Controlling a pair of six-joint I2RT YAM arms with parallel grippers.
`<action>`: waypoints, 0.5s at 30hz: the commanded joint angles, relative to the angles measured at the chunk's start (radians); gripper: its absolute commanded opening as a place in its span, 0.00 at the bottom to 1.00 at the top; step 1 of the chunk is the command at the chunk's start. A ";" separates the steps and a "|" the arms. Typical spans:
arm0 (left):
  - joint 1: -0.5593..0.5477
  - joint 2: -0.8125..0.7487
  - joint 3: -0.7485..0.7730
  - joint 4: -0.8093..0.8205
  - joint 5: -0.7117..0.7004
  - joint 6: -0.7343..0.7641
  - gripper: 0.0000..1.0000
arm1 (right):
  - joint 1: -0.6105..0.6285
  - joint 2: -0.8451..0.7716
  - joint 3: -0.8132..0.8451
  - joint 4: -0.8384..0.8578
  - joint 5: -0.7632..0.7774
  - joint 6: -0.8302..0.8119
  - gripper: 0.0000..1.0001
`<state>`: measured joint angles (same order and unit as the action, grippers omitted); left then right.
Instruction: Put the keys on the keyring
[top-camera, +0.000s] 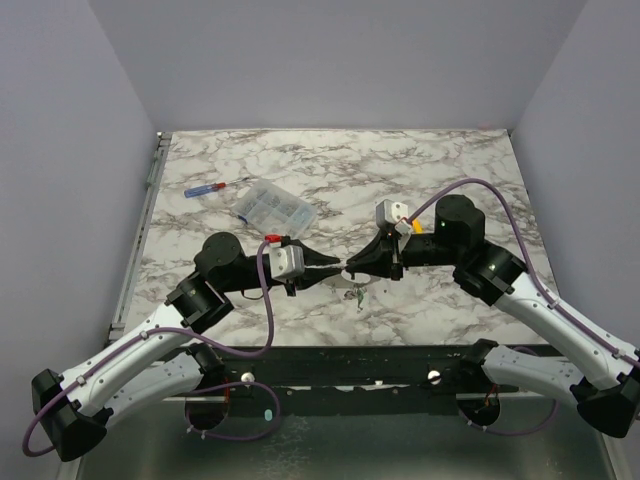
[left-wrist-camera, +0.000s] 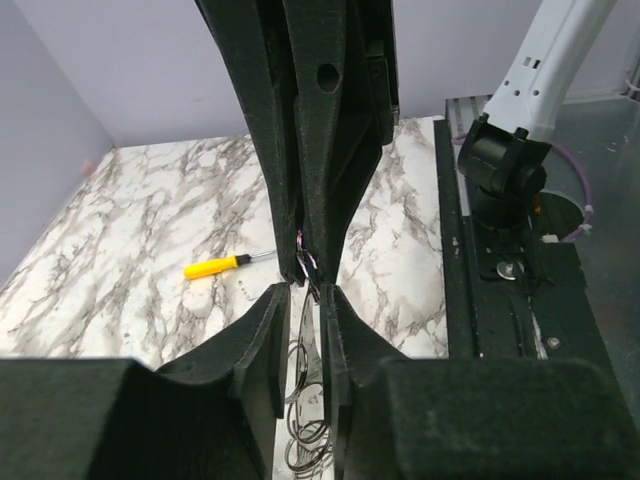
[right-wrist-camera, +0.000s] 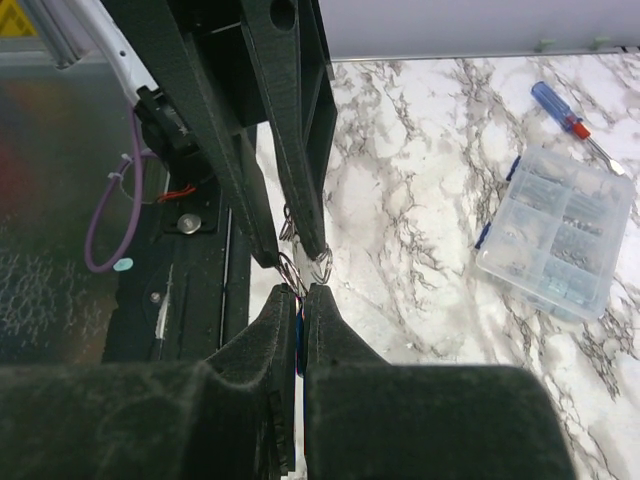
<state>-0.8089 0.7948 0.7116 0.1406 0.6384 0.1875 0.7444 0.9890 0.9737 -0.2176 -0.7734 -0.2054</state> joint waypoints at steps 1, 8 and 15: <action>0.006 -0.005 -0.010 0.011 -0.050 0.017 0.28 | 0.004 -0.018 0.009 -0.013 0.043 -0.023 0.01; 0.005 0.002 -0.005 -0.014 -0.071 0.031 0.42 | 0.004 -0.017 0.012 -0.047 0.098 -0.039 0.01; 0.005 0.054 0.007 -0.038 -0.072 0.018 0.44 | 0.055 0.006 0.035 -0.140 0.284 -0.088 0.01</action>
<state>-0.8062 0.8177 0.7116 0.1249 0.5884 0.2070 0.7616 0.9878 0.9741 -0.2943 -0.6346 -0.2485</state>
